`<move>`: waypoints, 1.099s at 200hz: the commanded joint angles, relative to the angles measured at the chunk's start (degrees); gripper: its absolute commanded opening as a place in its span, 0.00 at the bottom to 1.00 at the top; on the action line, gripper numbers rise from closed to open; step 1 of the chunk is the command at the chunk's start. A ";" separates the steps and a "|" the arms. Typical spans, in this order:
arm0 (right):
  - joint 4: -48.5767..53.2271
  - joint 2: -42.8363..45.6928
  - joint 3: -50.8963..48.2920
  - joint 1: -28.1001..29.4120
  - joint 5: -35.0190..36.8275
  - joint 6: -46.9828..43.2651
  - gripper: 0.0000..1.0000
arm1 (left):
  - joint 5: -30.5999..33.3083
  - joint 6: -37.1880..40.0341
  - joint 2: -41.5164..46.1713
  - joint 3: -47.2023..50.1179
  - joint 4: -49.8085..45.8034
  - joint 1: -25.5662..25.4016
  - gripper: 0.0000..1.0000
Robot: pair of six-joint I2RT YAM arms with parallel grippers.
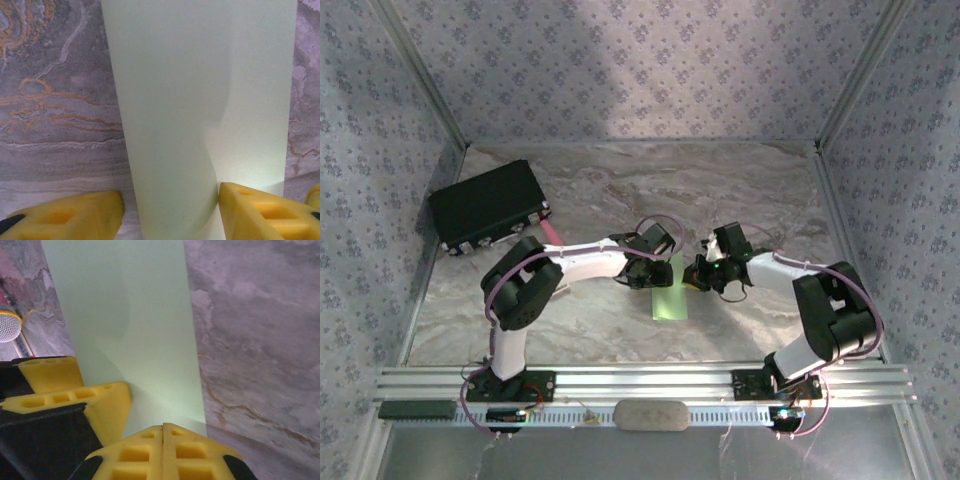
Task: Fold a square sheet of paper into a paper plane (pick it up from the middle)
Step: Hold the square sheet of paper at the center of the table.
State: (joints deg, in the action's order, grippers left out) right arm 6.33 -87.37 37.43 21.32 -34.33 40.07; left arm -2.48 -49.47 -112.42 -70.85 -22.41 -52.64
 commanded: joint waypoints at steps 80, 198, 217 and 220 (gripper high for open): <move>-2.02 -8.85 4.09 1.38 -3.27 -1.81 0.00 | 1.51 1.22 -9.75 3.44 3.96 -0.18 0.58; 1.60 -13.06 0.45 1.53 3.42 -5.28 0.00 | 3.24 0.32 4.22 5.79 4.83 0.21 0.62; 1.96 -13.17 0.80 1.48 3.56 -5.92 0.00 | 4.23 0.38 10.21 8.13 5.80 0.77 0.68; 2.08 -13.21 0.81 1.52 3.61 -5.89 0.00 | 4.24 0.42 11.19 8.69 6.17 0.94 0.68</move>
State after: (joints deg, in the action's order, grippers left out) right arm 1.50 -96.79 39.86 22.39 -37.56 36.51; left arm -2.20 -49.52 -107.00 -66.06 -17.06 -53.15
